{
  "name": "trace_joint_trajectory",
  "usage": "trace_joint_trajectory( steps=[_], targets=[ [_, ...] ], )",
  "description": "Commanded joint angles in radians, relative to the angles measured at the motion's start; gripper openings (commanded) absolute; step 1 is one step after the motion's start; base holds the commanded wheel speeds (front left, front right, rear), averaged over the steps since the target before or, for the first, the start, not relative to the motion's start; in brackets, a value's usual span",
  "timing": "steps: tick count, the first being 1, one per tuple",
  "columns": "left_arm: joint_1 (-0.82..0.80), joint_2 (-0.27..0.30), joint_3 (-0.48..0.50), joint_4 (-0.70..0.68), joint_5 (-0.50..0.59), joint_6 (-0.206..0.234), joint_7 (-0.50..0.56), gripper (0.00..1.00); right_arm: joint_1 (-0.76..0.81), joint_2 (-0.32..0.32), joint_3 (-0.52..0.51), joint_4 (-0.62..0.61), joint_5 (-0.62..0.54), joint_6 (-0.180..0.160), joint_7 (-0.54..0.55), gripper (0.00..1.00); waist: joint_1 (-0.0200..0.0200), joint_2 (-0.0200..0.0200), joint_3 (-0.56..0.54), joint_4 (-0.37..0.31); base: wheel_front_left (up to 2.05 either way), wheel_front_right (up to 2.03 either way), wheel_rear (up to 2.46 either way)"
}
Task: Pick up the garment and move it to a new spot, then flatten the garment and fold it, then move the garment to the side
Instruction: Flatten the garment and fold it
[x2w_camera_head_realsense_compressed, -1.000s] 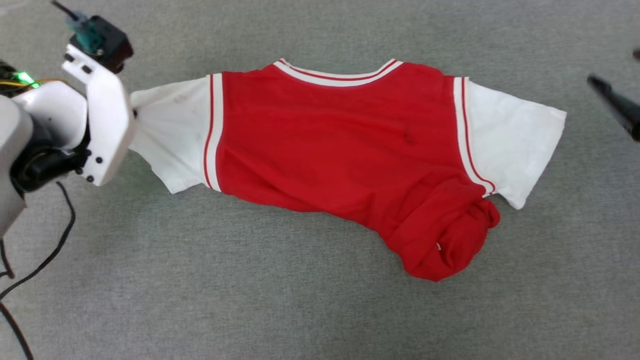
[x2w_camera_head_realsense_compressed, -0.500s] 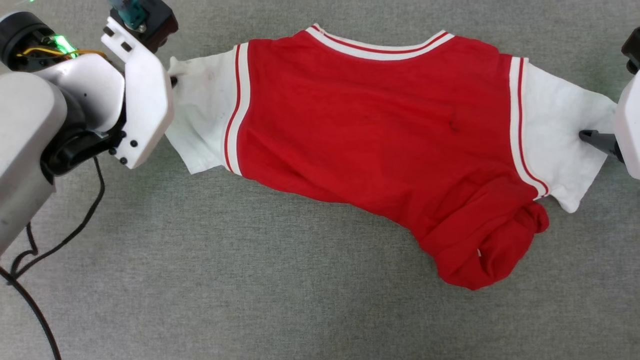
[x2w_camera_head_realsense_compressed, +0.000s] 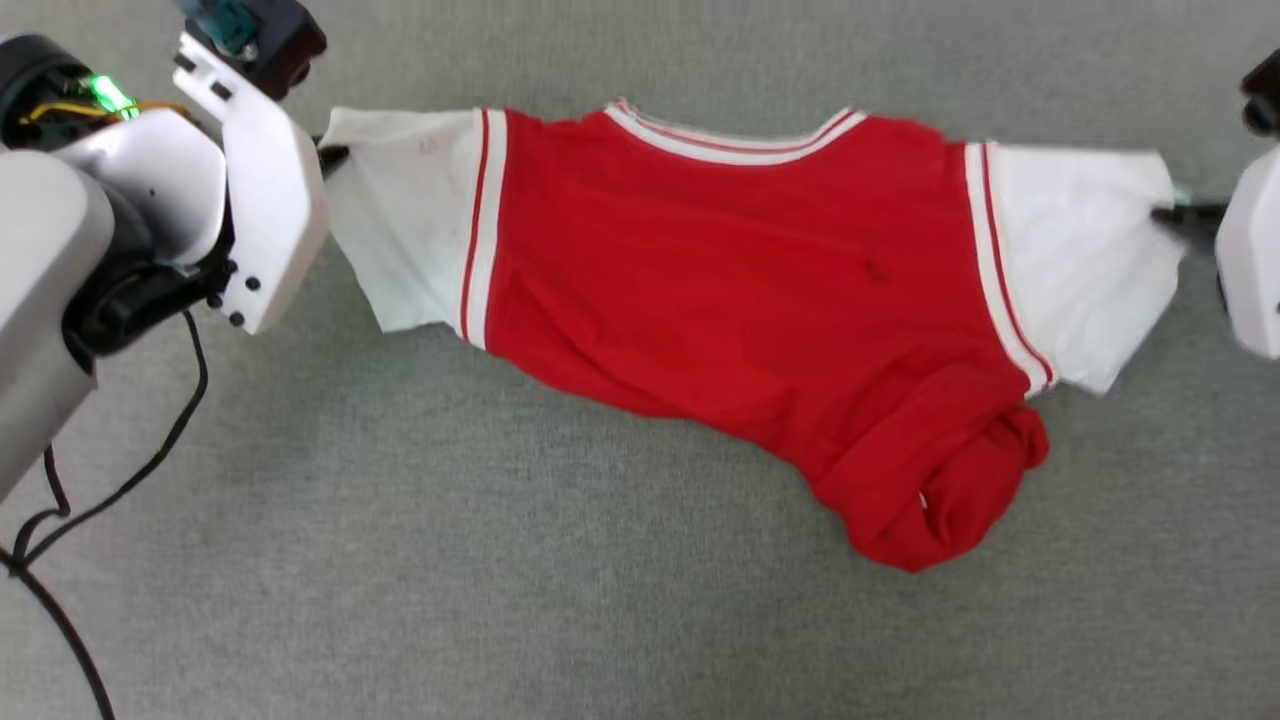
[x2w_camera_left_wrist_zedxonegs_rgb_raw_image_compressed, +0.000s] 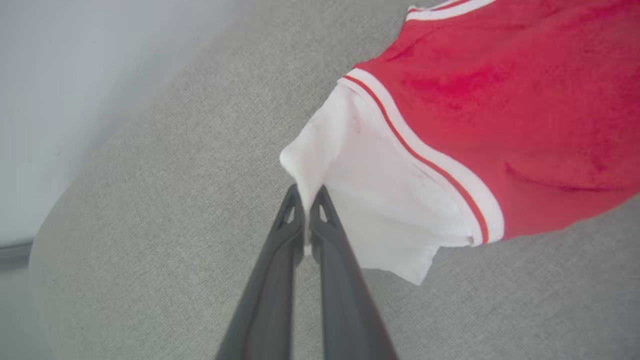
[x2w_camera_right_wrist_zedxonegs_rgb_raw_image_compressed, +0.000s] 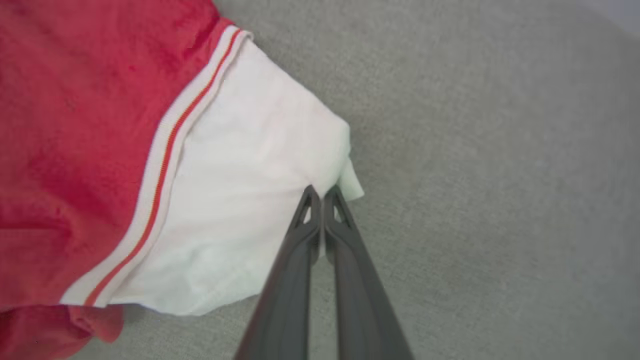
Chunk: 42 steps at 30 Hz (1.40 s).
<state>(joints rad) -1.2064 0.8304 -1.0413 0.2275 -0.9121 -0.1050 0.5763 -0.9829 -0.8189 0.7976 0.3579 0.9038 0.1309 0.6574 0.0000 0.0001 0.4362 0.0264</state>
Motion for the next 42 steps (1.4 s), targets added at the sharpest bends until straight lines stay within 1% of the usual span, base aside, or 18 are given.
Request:
trace_joint_trajectory(
  steps=[1, 5, 9, 13, 16, 19, 22, 29, 35, 42],
  targets=[
    [0.016, 0.005, 0.005, -0.006, -0.008, 0.001, -0.009, 0.00, -0.020, -0.008, 0.006, -0.012, 0.007, 0.000, -0.025, 0.00, 0.0000, -0.0001, -0.050, -0.014, 0.00, 0.00, 0.00],
    [0.016, 0.014, 0.010, -0.044, -0.002, -0.005, -0.048, 0.00, -0.046, -0.050, 0.029, -0.063, 0.034, -0.001, -0.105, 0.00, 0.0000, -0.0001, -0.106, -0.024, 0.00, 0.00, 0.00],
    [-0.012, 0.015, 0.023, -0.073, 0.014, -0.004, -0.081, 0.00, -0.091, -0.081, 0.029, -0.104, 0.045, -0.001, -0.186, 0.00, 0.0000, -0.0001, -0.142, -0.028, 0.00, 0.00, 0.00],
    [-0.051, 0.008, 0.040, -0.085, 0.028, -0.003, -0.096, 0.00, -0.157, -0.094, 0.022, -0.138, 0.057, -0.001, -0.249, 0.00, 0.0000, -0.0001, -0.160, -0.030, 0.00, 0.00, 0.00],
    [-0.101, -0.003, 0.062, -0.083, 0.040, -0.001, -0.105, 0.00, -0.222, -0.096, 0.017, -0.138, 0.035, -0.001, -0.284, 0.00, 0.0000, -0.0001, -0.161, -0.031, 0.00, 0.00, 0.00],
    [-0.164, -0.019, 0.089, -0.068, 0.053, 0.001, -0.115, 0.00, -0.306, -0.072, 0.012, -0.114, -0.002, -0.001, -0.313, 0.00, 0.0000, -0.0001, -0.146, -0.034, 0.00, 0.00, 0.00],
    [-0.235, -0.047, 0.113, -0.033, 0.071, 0.006, -0.130, 0.00, -0.398, -0.042, 0.011, -0.068, -0.047, -0.001, -0.338, 0.00, 0.0000, -0.0001, -0.116, -0.037, 0.00, 0.00, 0.00],
    [-0.412, -0.111, 0.160, 0.088, 0.105, 0.000, -0.149, 0.00, -0.621, 0.038, 0.006, 0.070, -0.185, -0.001, -0.415, 0.00, 0.0000, -0.0001, -0.021, -0.042, 0.00, 0.00, 0.00],
    [-0.564, -0.151, 0.203, 0.185, 0.129, -0.005, -0.208, 0.00, -0.808, 0.112, -0.012, 0.210, -0.300, -0.001, -0.492, 0.00, 0.0000, -0.0001, 0.050, -0.041, 0.00, 0.00, 0.00],
    [-0.697, -0.185, 0.218, 0.294, 0.145, -0.017, -0.268, 0.00, -0.967, 0.188, 0.002, 0.331, -0.372, -0.001, -0.562, 0.00, 0.0000, -0.0001, 0.082, -0.034, 0.00, 0.00, 0.00]
  ],
)
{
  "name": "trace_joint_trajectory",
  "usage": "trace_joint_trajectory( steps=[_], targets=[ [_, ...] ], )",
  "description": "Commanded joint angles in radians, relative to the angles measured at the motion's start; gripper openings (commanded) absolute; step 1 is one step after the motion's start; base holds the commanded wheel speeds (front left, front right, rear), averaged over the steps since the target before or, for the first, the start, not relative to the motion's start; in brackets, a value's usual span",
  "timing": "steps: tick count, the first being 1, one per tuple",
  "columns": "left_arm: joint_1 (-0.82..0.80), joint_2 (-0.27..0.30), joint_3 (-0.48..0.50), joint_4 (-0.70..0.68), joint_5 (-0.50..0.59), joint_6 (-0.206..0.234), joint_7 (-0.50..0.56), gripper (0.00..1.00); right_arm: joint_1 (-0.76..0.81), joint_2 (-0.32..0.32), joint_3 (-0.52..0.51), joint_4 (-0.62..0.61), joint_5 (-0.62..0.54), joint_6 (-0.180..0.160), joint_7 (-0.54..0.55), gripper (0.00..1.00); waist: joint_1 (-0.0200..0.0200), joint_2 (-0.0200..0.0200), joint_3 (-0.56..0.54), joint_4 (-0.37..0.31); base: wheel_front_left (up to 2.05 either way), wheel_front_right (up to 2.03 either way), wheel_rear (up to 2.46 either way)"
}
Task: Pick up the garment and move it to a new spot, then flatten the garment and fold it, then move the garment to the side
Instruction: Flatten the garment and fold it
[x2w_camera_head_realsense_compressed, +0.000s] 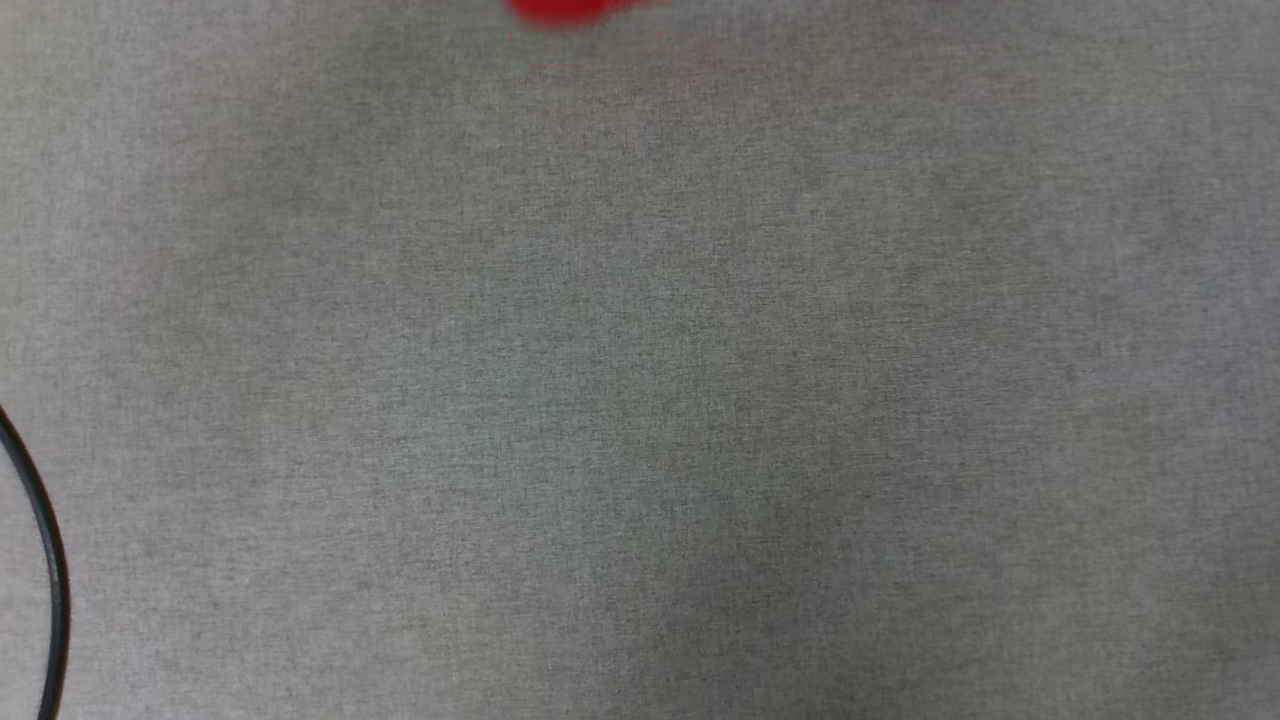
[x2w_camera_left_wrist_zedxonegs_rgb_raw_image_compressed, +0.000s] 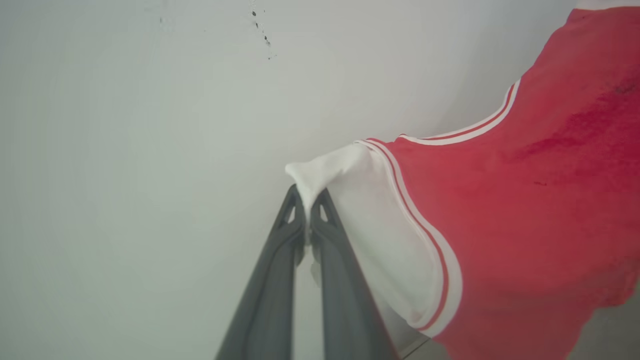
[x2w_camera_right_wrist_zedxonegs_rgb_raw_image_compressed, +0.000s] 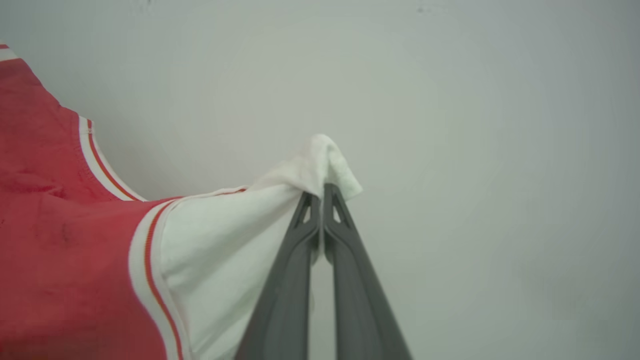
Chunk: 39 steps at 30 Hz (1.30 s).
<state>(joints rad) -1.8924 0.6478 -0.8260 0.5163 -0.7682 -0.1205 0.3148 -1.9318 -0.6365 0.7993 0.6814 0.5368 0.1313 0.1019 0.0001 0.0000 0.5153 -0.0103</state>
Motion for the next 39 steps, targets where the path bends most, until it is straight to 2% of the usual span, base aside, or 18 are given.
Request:
trace_joint_trajectory(
  steps=[1, 5, 11, 19, 26, 32, 33, 39],
  targets=[
    [-0.020, -0.005, 0.000, 0.019, 0.004, -0.002, -0.016, 0.00, -0.031, 0.016, 0.004, 0.024, -0.008, -0.001, -0.013, 0.00, -0.0001, 0.0000, 0.007, 0.005, 0.00, 0.00, 0.00],
    [-0.036, -0.018, -0.009, 0.068, -0.007, -0.006, -0.059, 0.00, -0.056, 0.051, 0.033, 0.079, -0.012, -0.001, -0.033, 0.00, -0.0001, 0.0000, 0.021, 0.012, 0.00, 0.00, 0.00],
    [0.042, -0.025, -0.049, 0.121, -0.037, -0.008, -0.119, 0.00, 0.029, 0.080, 0.101, 0.136, 0.021, -0.001, -0.080, 0.00, -0.0001, 0.0000, 0.035, 0.022, 0.00, 0.00, 0.00],
    [0.260, -0.021, -0.123, 0.142, -0.080, -0.008, -0.236, 0.00, 0.243, 0.121, 0.185, 0.178, 0.106, -0.001, -0.178, 0.00, -0.0001, 0.0000, -0.014, 0.023, 0.00, 0.00, 0.00],
    [0.511, -0.006, -0.164, 0.119, -0.120, -0.001, -0.329, 0.00, 0.471, 0.134, 0.270, 0.145, 0.197, -0.001, -0.246, 0.00, -0.0001, 0.0000, -0.103, 0.013, 0.00, 0.00, 0.00],
    [0.778, 0.021, -0.187, 0.038, -0.180, 0.056, -0.395, 0.00, 0.669, 0.109, 0.342, 0.111, 0.285, -0.001, -0.285, 0.00, -0.0001, 0.0000, -0.184, -0.004, 0.00, 0.00, 0.00],
    [0.778, 0.021, -0.187, 0.038, -0.180, 0.056, -0.395, 0.00, 0.669, 0.109, 0.342, 0.111, 0.285, -0.001, -0.285, 0.00, -0.0001, 0.0000, -0.184, -0.004, 0.00, 0.00, 0.00],
    [1.057, 0.083, -0.193, -0.079, -0.260, 0.139, -0.458, 0.00, 0.863, 0.051, 0.417, 0.045, 0.359, -0.001, -0.315, 0.00, -0.0001, 0.0000, -0.265, -0.022, 0.00, 0.00, 0.00]
  ],
)
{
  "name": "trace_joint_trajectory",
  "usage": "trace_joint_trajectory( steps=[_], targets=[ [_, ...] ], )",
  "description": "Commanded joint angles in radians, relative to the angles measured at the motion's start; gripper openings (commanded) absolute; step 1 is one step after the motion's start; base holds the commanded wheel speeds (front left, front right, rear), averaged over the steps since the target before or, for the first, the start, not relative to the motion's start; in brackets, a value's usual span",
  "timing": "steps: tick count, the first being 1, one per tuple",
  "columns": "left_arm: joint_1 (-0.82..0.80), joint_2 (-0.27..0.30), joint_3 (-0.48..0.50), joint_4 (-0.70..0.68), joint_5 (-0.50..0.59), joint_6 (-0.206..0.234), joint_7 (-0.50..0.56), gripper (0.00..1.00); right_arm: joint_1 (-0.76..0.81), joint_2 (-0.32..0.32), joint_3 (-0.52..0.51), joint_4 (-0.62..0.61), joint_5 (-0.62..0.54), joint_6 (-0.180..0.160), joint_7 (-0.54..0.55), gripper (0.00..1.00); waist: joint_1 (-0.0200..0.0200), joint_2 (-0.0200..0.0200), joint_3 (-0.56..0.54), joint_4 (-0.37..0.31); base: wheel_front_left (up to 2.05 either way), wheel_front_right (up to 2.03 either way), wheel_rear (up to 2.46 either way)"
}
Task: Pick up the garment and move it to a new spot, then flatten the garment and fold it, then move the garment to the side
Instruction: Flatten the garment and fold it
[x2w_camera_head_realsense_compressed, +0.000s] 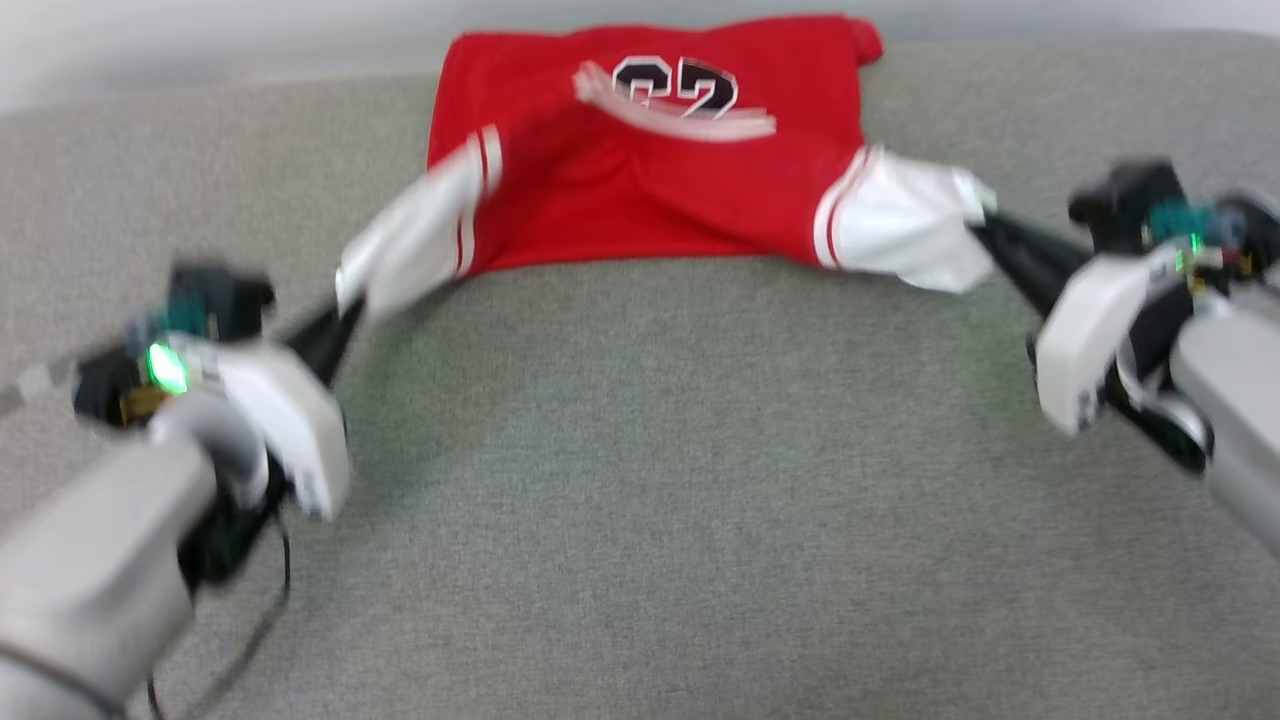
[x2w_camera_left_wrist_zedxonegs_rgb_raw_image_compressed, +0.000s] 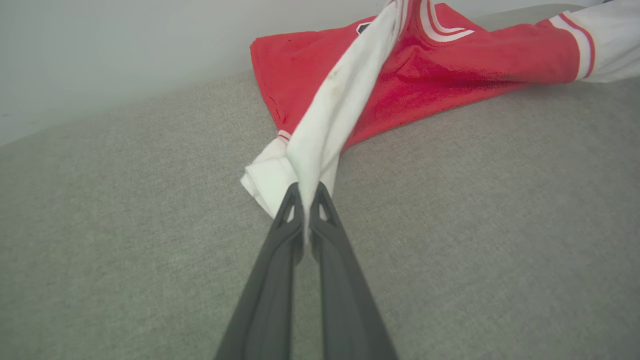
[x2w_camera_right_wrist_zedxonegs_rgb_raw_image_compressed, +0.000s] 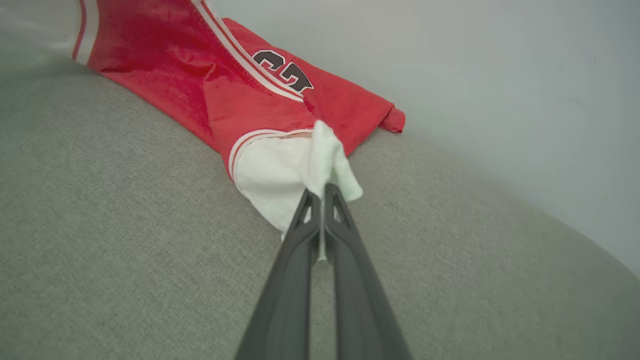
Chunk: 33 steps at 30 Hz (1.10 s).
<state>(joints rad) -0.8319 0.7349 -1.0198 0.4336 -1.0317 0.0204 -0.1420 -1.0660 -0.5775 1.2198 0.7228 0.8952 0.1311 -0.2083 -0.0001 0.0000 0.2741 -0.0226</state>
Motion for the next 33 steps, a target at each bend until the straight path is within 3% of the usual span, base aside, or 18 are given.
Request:
trace_joint_trajectory(
  steps=[1, 11, 25, 33],
  targets=[
    [0.047, 0.008, -0.004, -0.020, -0.012, 0.013, -0.011, 0.00, 0.034, -0.018, 0.006, -0.011, 0.012, -0.001, -0.005, 0.00, 0.0001, 0.0000, -0.037, -0.012, 0.00, 0.00, 0.00],
    [0.405, 0.130, -0.017, -0.188, -0.118, 0.153, -0.080, 0.00, 0.323, -0.123, 0.028, -0.097, 0.077, -0.001, -0.033, 0.00, 0.0001, 0.0000, -0.142, -0.016, 0.00, 0.00, 0.00],
    [0.651, 0.202, -0.021, -0.320, -0.184, 0.257, -0.110, 0.00, 0.676, -0.286, -0.086, -0.262, 0.090, -0.001, -0.039, 0.00, 0.0001, 0.0000, -0.227, -0.009, 0.00, 0.00, 0.00],
    [0.715, 0.213, 0.000, -0.365, -0.177, 0.298, -0.119, 0.00, 0.810, -0.317, -0.179, -0.328, 0.071, -0.001, 0.043, 0.00, 0.0001, 0.0000, -0.219, -0.013, 0.00, 0.00, 0.00]
  ],
)
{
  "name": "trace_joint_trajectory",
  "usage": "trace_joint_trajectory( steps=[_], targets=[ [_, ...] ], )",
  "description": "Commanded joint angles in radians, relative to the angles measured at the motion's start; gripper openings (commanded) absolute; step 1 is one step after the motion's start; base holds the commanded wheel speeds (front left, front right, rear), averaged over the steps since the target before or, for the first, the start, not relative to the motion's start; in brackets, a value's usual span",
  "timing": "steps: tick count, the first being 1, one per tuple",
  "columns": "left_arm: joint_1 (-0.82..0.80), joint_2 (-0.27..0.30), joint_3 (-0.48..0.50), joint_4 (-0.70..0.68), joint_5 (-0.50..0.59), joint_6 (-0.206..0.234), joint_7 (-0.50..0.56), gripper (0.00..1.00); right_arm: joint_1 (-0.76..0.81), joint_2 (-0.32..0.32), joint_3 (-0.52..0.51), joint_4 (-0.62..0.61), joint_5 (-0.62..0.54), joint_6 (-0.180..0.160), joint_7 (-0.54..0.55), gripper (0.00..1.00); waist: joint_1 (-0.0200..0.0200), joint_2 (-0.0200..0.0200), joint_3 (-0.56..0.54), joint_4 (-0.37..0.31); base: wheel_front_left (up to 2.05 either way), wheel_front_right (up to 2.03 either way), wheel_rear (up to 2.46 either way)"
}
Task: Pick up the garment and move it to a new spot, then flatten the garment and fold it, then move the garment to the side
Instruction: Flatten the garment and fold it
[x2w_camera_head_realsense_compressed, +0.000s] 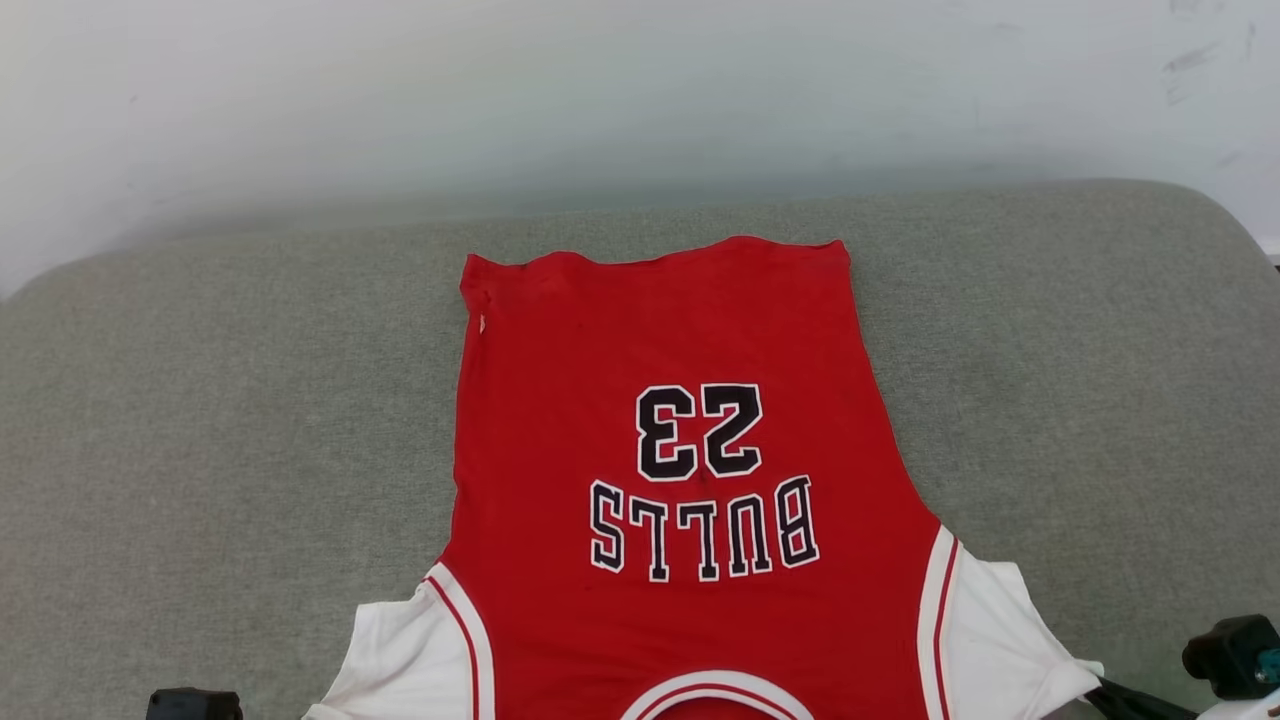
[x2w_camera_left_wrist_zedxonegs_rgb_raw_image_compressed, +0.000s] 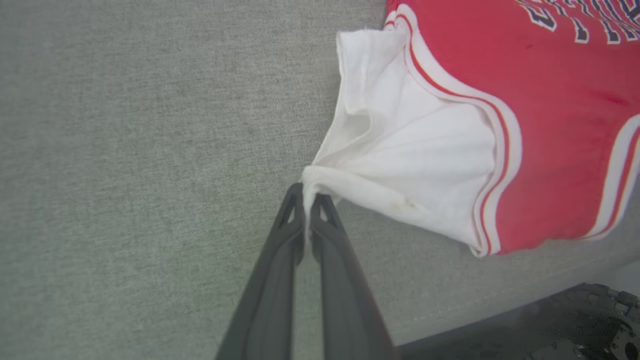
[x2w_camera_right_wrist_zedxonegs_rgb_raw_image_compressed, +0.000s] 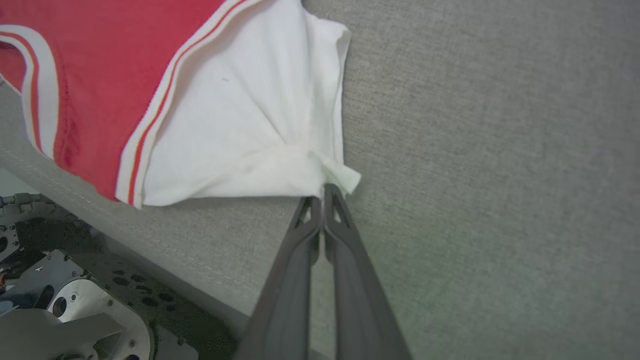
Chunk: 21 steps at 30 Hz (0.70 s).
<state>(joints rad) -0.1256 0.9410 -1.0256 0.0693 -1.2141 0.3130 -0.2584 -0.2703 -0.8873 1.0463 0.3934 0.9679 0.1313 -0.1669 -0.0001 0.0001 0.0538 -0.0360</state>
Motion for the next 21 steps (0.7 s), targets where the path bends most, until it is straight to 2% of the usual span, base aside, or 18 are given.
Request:
trace_joint_trajectory(
  steps=[1, 3, 4, 5, 8, 15, 18, 21],
  targets=[
    [0.011, 0.007, 0.009, -0.006, 0.008, 0.008, -0.003, 0.00, 0.019, -0.002, -0.022, -0.001, -0.007, -0.001, 0.009, 0.00, 0.0001, -0.0001, 0.004, 0.002, 0.00, 0.00, 0.00],
    [0.007, 0.007, 0.015, -0.019, 0.020, 0.017, -0.005, 0.00, 0.016, 0.007, -0.061, -0.008, -0.028, -0.001, 0.021, 0.00, 0.0001, -0.0001, 0.013, 0.003, 0.00, 0.00, 0.00],
    [0.002, 0.007, 0.018, -0.027, 0.027, 0.022, -0.005, 0.00, 0.002, 0.009, -0.093, -0.004, -0.041, -0.001, 0.019, 0.91, 0.0001, -0.0001, 0.018, 0.004, 0.00, 0.00, 0.00],
    [-0.004, 0.007, 0.021, -0.034, 0.039, 0.026, -0.006, 0.00, -0.012, 0.014, -0.125, -0.003, -0.057, -0.001, 0.013, 1.00, 0.0001, -0.0001, 0.023, 0.005, 0.00, 0.00, 0.00],
    [-0.020, 0.002, 0.026, -0.060, 0.064, 0.040, -0.006, 0.00, -0.036, 0.024, -0.199, -0.027, -0.090, -0.001, 0.036, 1.00, 0.0001, -0.0001, 0.043, 0.011, 0.00, 0.00, 0.00],
    [-0.066, -0.009, 0.046, -0.129, 0.132, 0.083, -0.008, 0.00, -0.189, 0.000, -0.428, -0.138, -0.193, -0.001, 0.105, 1.00, 0.0001, -0.0001, 0.136, 0.044, 0.00, 0.00, 0.00],
    [-0.095, -0.014, 0.056, -0.155, 0.167, 0.099, -0.008, 0.00, -0.292, 0.015, -0.516, -0.186, -0.219, -0.001, 0.189, 1.00, 0.0001, -0.0001, 0.188, 0.071, 0.00, 0.00, 0.00],
    [-0.128, -0.025, 0.065, -0.181, 0.202, 0.111, -0.008, 0.00, -0.413, 0.037, -0.576, -0.200, -0.223, -0.001, 0.318, 1.00, 0.0001, -0.0001, 0.253, 0.102, 0.00, 0.00, 0.00]
  ],
)
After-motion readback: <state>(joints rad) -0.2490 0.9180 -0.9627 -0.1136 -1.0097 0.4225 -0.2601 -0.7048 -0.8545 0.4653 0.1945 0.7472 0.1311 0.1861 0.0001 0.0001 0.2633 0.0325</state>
